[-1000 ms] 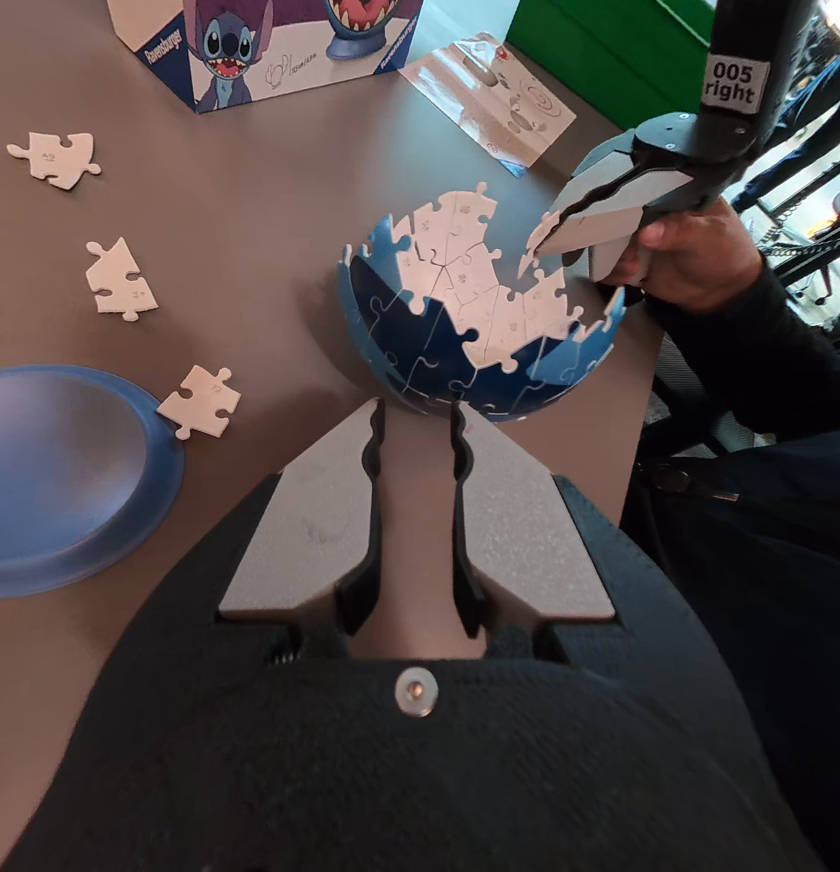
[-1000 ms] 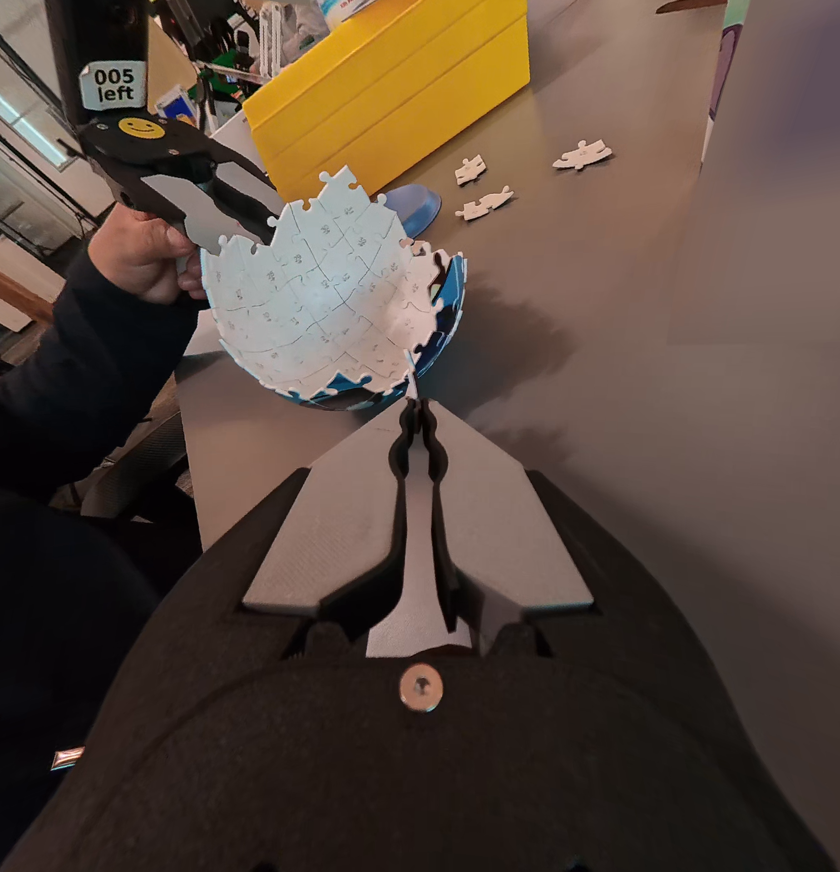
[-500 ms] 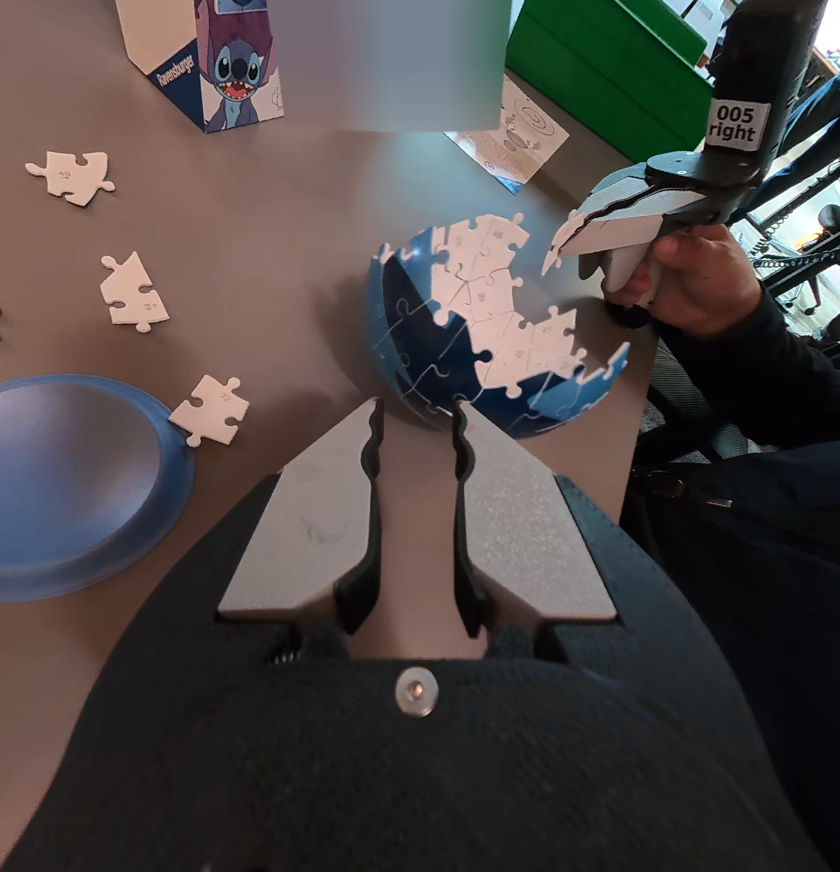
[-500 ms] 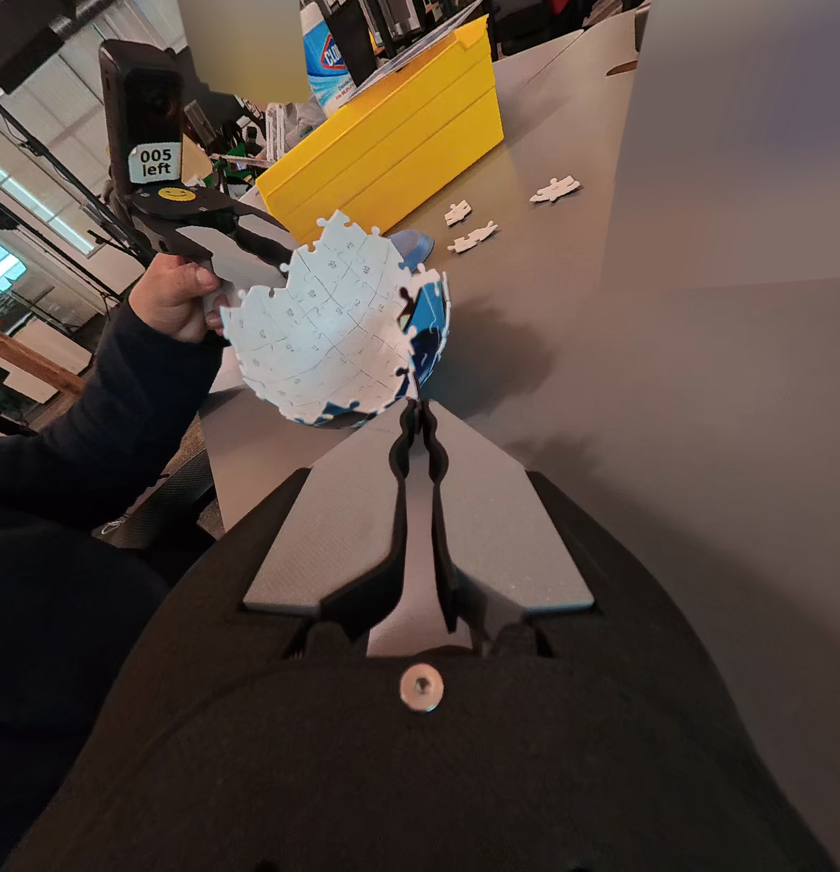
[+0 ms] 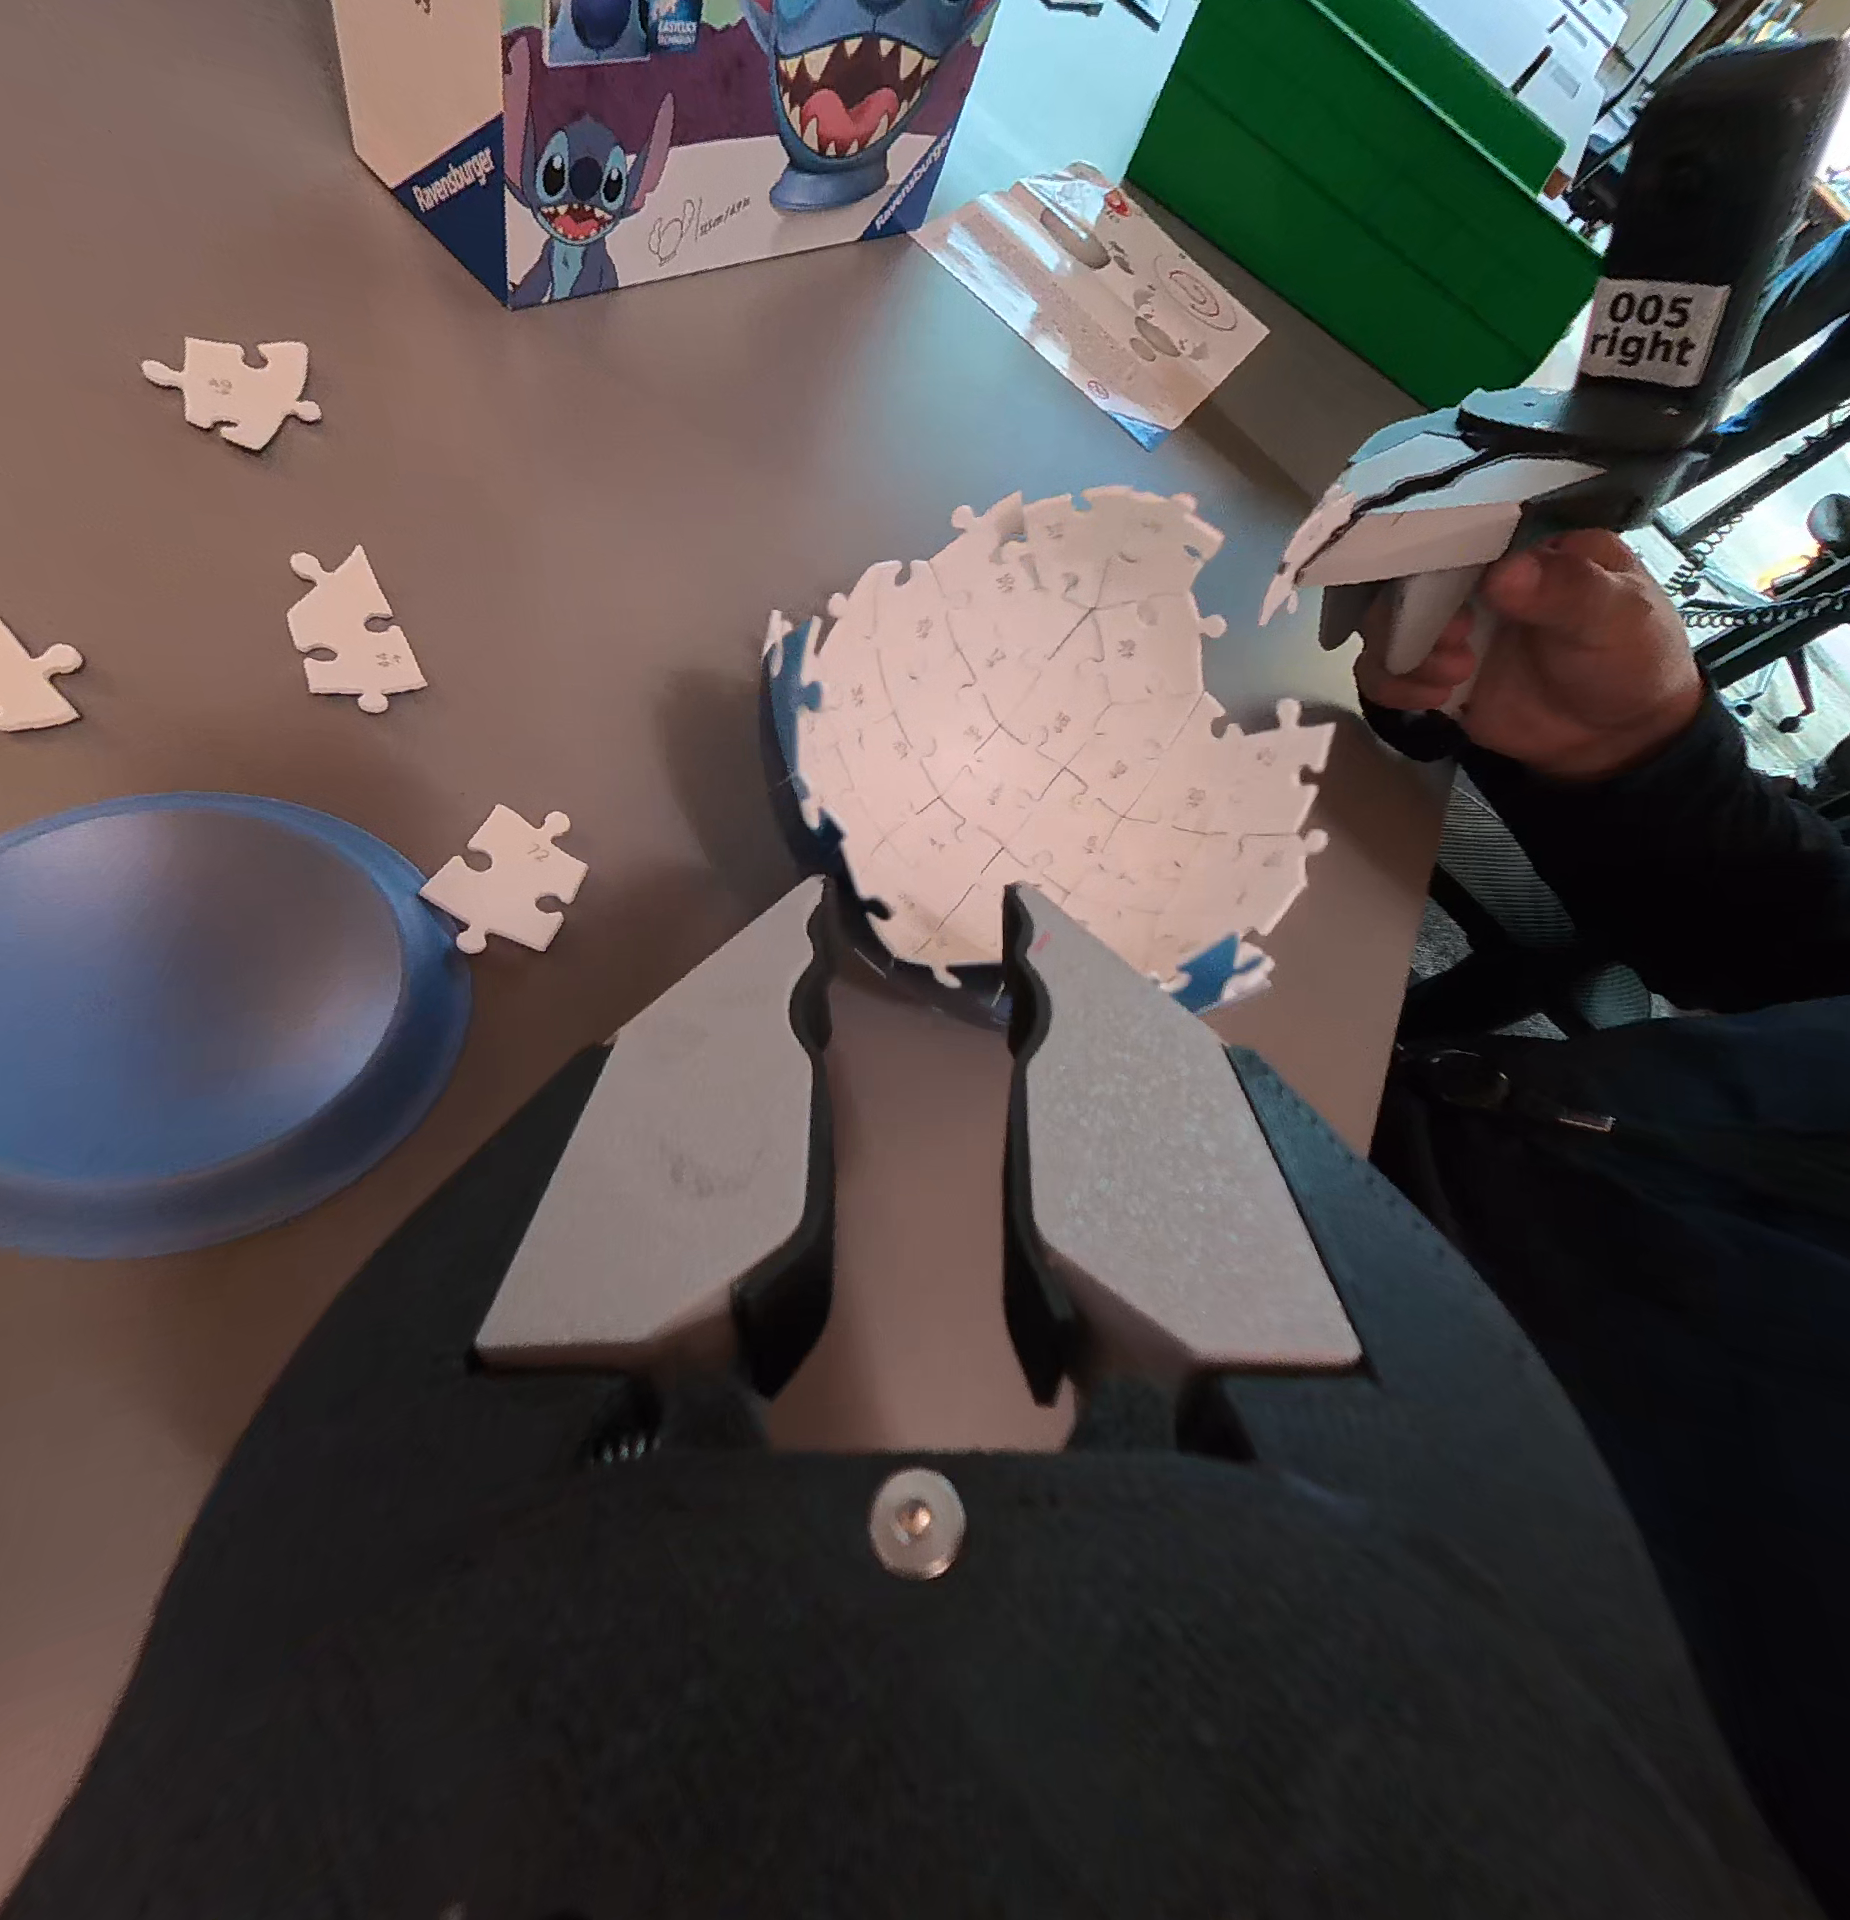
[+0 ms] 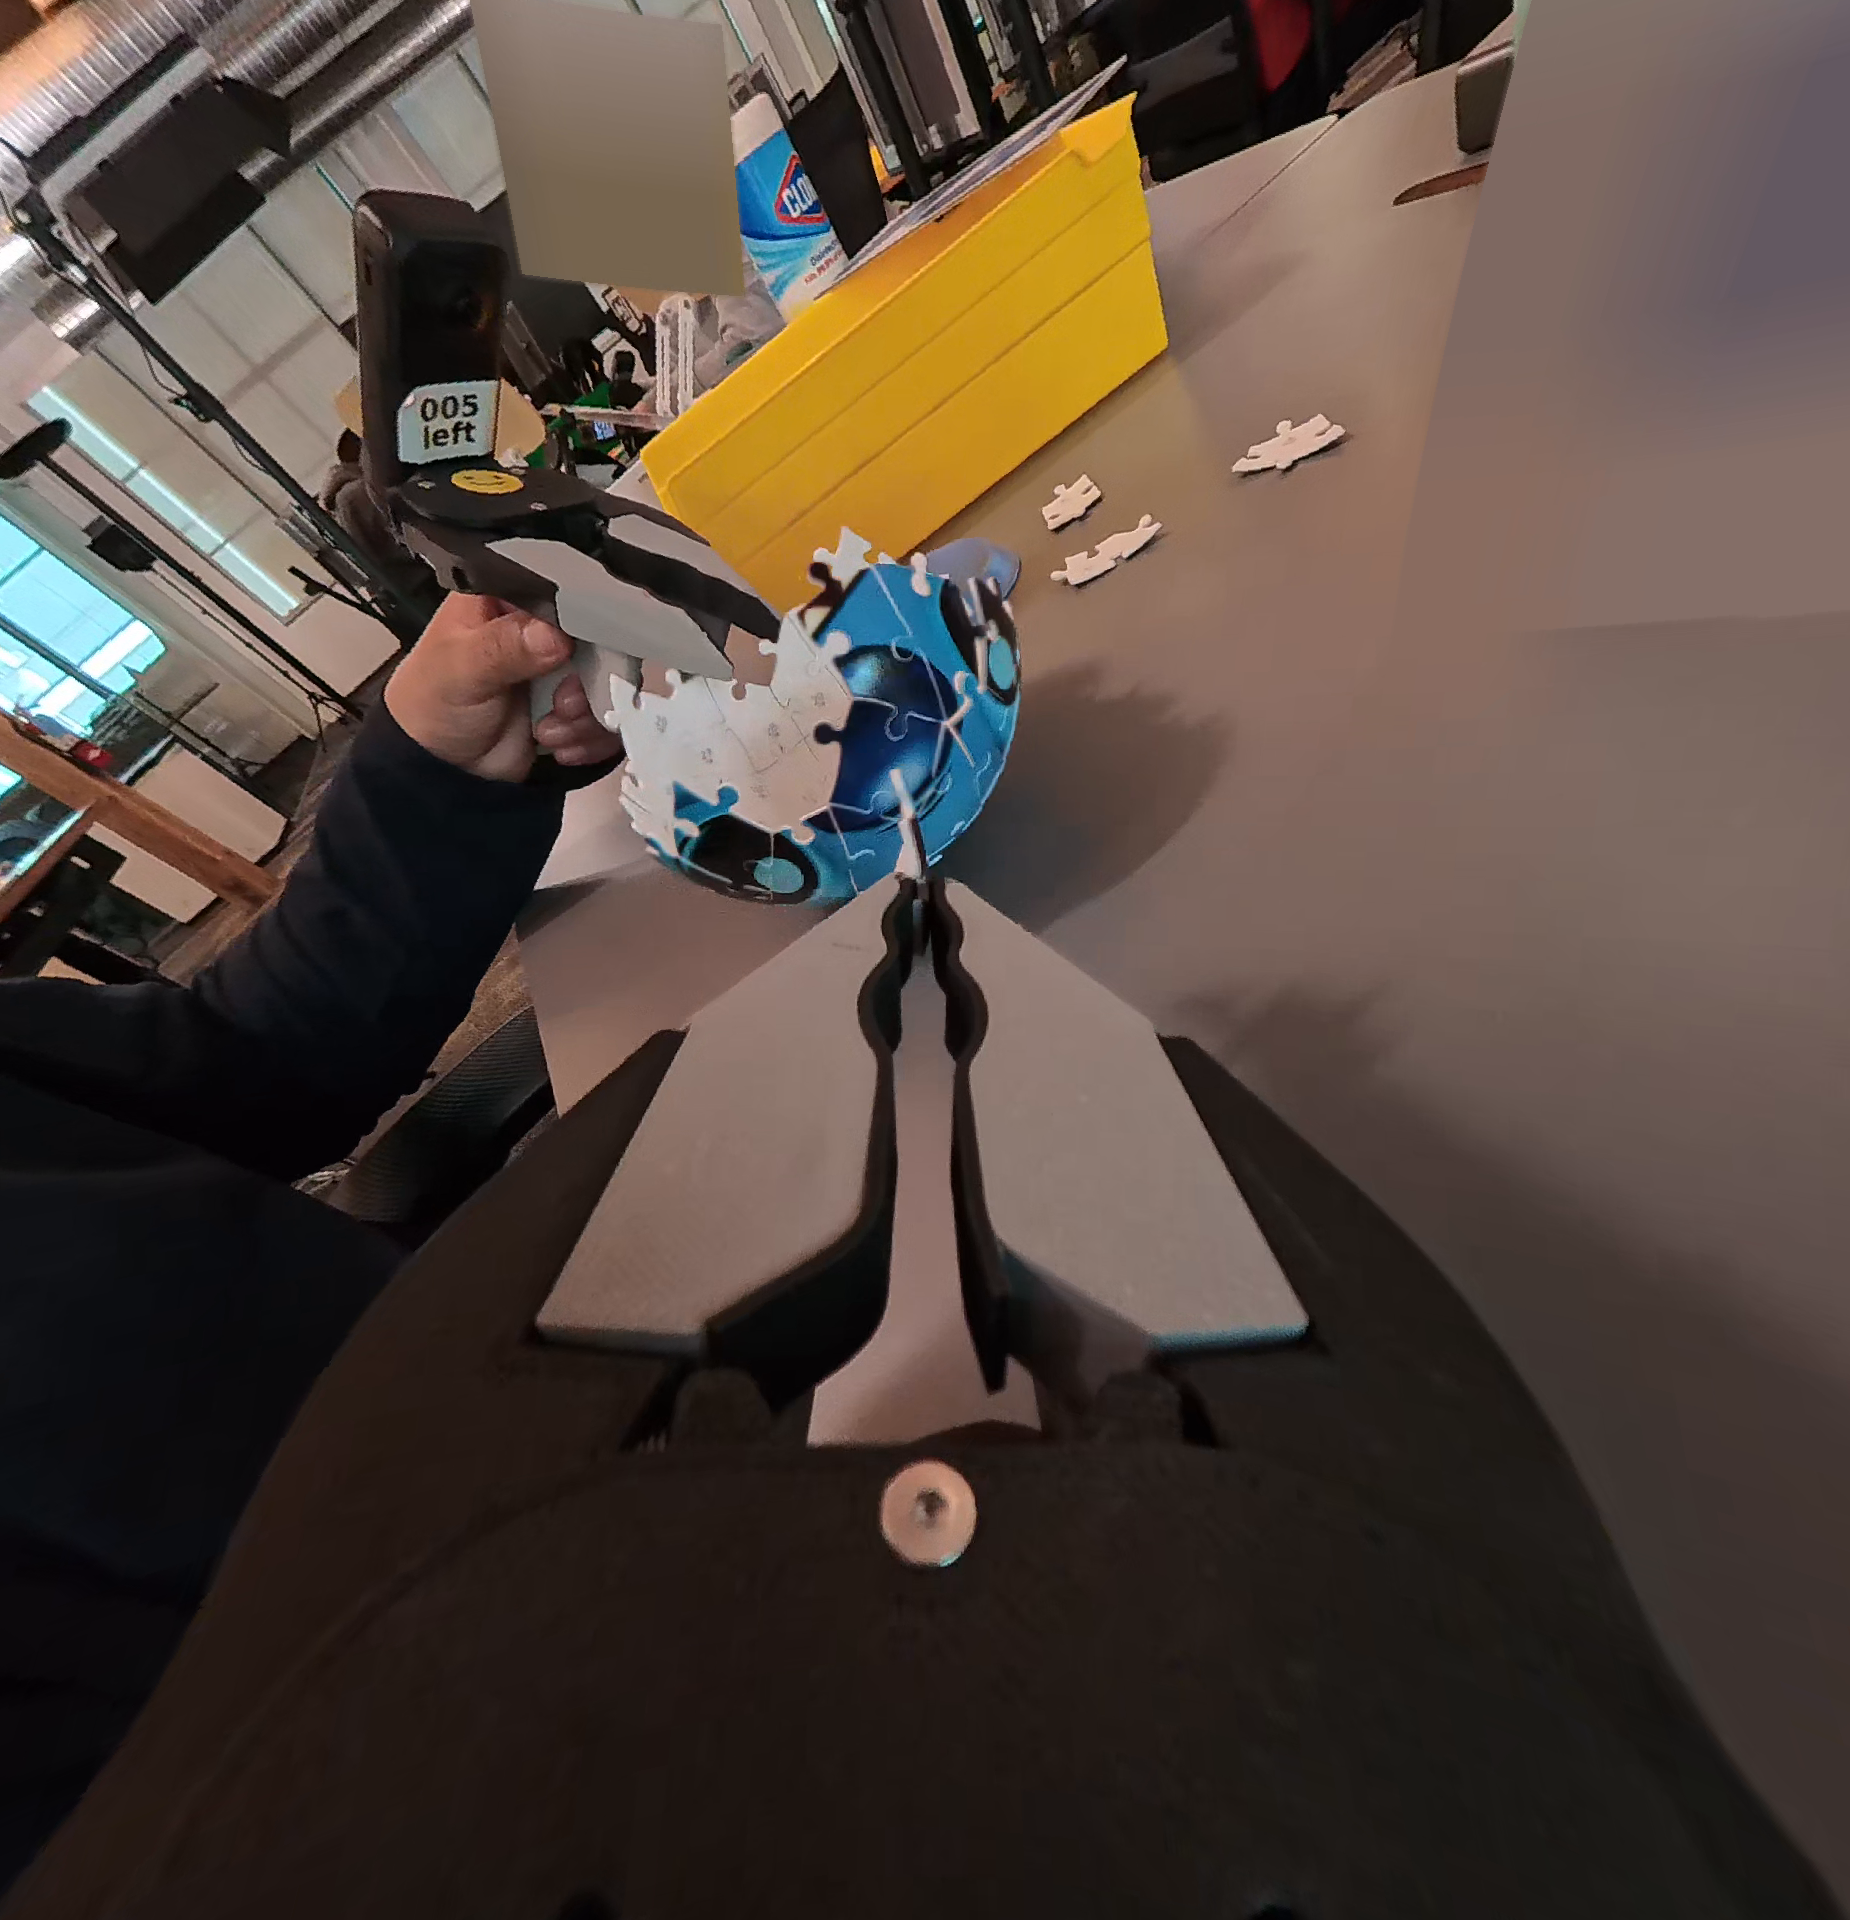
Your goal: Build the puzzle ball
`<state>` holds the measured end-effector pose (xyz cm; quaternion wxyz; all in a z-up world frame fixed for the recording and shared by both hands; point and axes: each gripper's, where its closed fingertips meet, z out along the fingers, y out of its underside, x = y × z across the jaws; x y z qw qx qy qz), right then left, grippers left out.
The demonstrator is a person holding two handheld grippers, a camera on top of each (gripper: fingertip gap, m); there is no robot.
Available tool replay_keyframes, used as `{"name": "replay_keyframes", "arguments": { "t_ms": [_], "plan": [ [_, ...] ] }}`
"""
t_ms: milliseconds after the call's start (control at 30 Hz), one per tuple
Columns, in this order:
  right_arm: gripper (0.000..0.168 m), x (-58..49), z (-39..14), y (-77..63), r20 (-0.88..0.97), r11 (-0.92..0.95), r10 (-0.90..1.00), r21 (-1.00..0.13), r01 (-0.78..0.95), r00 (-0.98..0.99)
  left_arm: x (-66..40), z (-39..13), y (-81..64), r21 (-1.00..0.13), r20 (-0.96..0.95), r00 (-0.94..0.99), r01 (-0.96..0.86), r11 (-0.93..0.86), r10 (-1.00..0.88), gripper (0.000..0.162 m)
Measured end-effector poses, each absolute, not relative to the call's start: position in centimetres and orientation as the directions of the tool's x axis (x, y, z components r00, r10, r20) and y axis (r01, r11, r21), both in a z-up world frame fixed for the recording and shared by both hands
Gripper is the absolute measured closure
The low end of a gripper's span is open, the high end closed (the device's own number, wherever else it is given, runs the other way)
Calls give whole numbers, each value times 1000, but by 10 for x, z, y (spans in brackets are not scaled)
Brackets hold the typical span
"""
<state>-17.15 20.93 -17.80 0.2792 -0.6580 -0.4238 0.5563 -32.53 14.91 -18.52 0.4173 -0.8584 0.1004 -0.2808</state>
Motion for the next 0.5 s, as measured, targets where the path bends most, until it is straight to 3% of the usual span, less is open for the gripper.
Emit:
{"name": "replay_keyframes", "arguments": {
  "t_ms": [500],
  "plan": [
    [168,-170,-180,208,-499,-486,866,-835,258,17,-333,-188,149,-768,412,823,84,-634,-390,134]
  ]
}}
